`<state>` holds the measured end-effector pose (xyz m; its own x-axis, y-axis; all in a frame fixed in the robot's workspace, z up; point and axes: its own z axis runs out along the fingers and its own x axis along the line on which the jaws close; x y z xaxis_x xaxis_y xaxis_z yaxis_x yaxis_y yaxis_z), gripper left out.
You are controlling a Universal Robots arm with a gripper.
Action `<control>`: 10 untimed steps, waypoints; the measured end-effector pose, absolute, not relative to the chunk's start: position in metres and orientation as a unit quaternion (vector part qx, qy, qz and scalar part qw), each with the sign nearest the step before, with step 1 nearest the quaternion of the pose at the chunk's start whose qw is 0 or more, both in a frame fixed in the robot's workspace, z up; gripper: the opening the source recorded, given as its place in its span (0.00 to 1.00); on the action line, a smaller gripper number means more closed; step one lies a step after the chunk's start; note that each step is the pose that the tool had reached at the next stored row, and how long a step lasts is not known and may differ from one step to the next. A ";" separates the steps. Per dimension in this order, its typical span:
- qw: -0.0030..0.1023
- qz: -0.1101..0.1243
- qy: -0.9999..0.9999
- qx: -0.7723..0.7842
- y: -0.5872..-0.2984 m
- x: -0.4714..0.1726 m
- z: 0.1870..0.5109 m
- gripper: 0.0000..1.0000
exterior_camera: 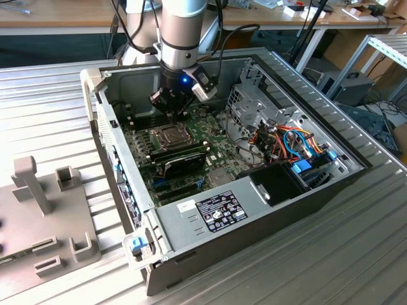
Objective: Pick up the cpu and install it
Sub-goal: 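Install the first cpu locking lever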
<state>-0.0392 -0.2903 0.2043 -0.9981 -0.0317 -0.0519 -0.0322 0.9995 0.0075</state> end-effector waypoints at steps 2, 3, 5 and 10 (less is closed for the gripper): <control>0.026 0.004 1.000 -0.016 -0.290 -0.039 0.204 0.11; 0.026 0.004 1.000 -0.016 -0.290 -0.039 0.203 0.11; 0.026 0.004 1.000 -0.016 -0.290 -0.039 0.203 0.11; 0.026 0.005 1.000 -0.016 -0.290 -0.039 0.202 0.11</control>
